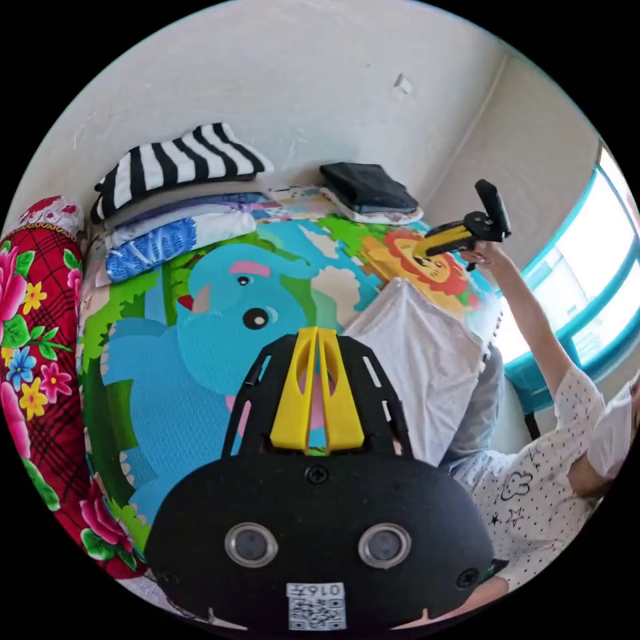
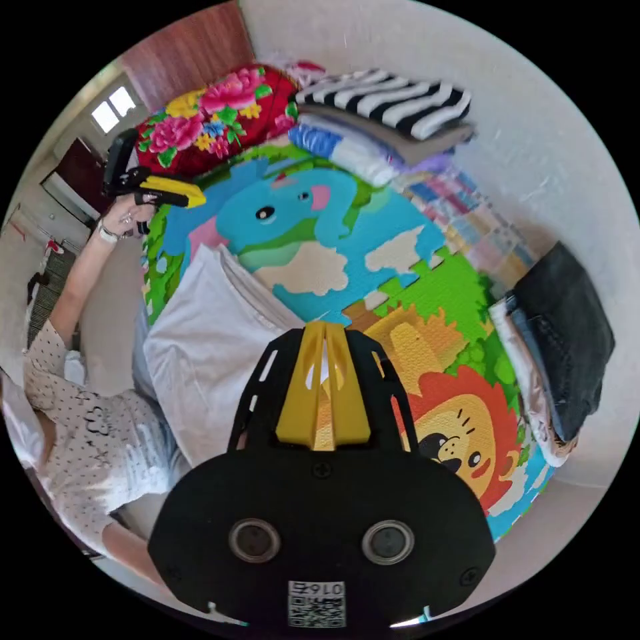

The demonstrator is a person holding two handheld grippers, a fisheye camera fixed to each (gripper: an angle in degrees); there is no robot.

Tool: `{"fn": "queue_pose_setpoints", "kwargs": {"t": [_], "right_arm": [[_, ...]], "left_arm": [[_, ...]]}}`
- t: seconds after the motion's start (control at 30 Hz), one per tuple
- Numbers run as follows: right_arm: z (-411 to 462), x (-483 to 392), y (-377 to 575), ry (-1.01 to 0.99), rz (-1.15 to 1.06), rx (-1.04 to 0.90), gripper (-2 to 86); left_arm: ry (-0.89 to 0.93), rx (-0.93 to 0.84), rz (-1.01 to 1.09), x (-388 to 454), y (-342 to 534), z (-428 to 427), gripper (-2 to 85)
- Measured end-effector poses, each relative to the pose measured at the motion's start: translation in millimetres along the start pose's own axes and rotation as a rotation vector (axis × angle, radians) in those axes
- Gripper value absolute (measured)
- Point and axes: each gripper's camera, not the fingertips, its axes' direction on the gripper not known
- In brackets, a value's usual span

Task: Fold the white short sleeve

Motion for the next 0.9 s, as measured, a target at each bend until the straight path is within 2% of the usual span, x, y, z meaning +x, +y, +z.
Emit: {"fn": "queue_pose_setpoints", "kwargs": {"t": [0.07,0.17,0.3,0.4,0.53,0.6,0.73,0.9], "right_arm": [[-51,-59,95,0.176,-0.099,0.283,1.0],[-74,-146,217,0.394,-0.130,0.469,1.0],[-76,-230,337,0.571,-0.005,0.574,3.5],[-78,-265,406,0.518,0.082,0.539,6.7],[-76,-273,469,0.364,0.166,0.542,8.0],[-76,-264,479,0.267,0.167,0.569,8.2],[-74,-239,482,0.105,0.157,0.496,8.4],[-78,-251,496,0.110,0.133,0.466,8.1]], "left_arm": [[0.012,-0.007,0.084,41,36,-9,-1.0],[-0.100,-0.010,0.133,108,100,-14,-0.9],[-0.240,0.159,0.047,168,184,-29,-0.8],[-0.187,0.218,-0.069,180,224,-31,-0.2],[-0.097,0.164,-0.066,185,240,-28,4.1],[-0.038,0.097,-0.056,186,242,-33,6.7],[0.023,0.158,-0.095,189,255,-49,6.3],[0.032,0.143,-0.081,205,267,-51,5.9]]}}
